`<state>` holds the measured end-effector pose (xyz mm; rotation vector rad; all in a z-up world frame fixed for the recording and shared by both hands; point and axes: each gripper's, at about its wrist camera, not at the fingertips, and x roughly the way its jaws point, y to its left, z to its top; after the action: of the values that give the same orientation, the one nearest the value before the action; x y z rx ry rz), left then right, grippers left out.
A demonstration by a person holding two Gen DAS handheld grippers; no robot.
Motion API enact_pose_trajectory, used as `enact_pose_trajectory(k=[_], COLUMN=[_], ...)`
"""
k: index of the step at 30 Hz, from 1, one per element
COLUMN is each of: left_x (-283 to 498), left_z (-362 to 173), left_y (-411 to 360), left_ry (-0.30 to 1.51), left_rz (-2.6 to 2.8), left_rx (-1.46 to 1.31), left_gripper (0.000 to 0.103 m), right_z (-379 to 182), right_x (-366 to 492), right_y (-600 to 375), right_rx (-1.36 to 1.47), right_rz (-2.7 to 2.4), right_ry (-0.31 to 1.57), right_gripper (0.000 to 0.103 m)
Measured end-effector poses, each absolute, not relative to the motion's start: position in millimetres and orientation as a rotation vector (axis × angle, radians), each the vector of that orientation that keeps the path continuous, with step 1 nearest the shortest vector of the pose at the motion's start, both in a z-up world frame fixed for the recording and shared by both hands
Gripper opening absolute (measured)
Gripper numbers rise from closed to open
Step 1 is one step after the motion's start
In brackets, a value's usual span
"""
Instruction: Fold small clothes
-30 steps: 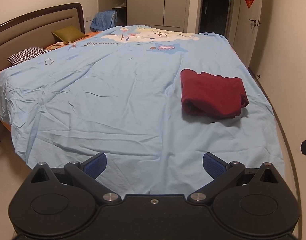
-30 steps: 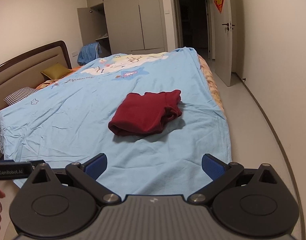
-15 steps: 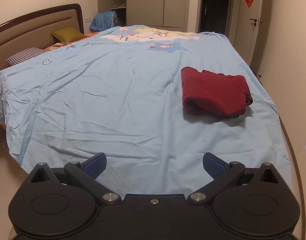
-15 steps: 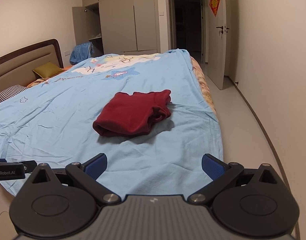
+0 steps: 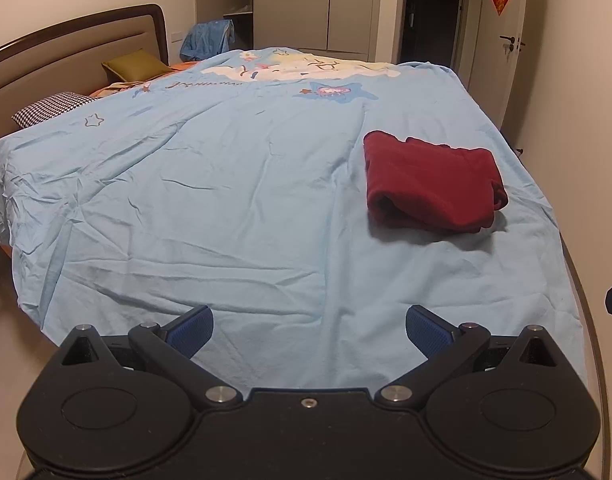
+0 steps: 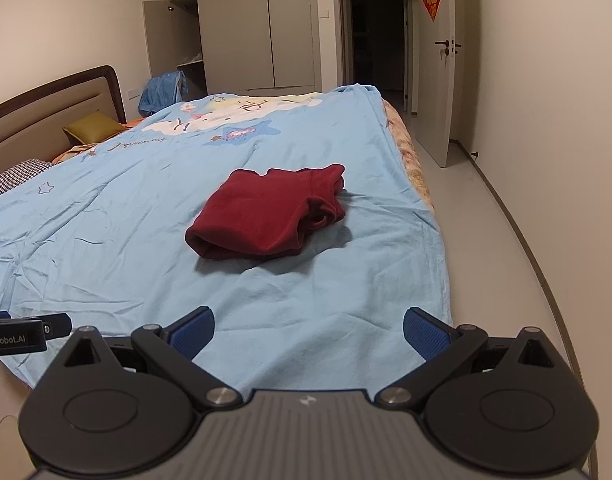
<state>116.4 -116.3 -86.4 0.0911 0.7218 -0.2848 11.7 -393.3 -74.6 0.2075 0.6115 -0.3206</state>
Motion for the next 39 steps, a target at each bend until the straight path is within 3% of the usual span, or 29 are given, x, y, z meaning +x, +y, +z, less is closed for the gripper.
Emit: enact_pose_trajectory(k=[39], left_x=[117.2], left_z=[-88.4], left_y=[-112.8], left_ry=[0.74], left_rz=[-0.284], left_rx=[0.079], left_gripper=[0.102], right_z=[-74.8], right_x=[18.8], right_y=[-391.0], right_rx=[0.201], right_rz=[-0.301], right_ry=[0.62], right_gripper=[0.103])
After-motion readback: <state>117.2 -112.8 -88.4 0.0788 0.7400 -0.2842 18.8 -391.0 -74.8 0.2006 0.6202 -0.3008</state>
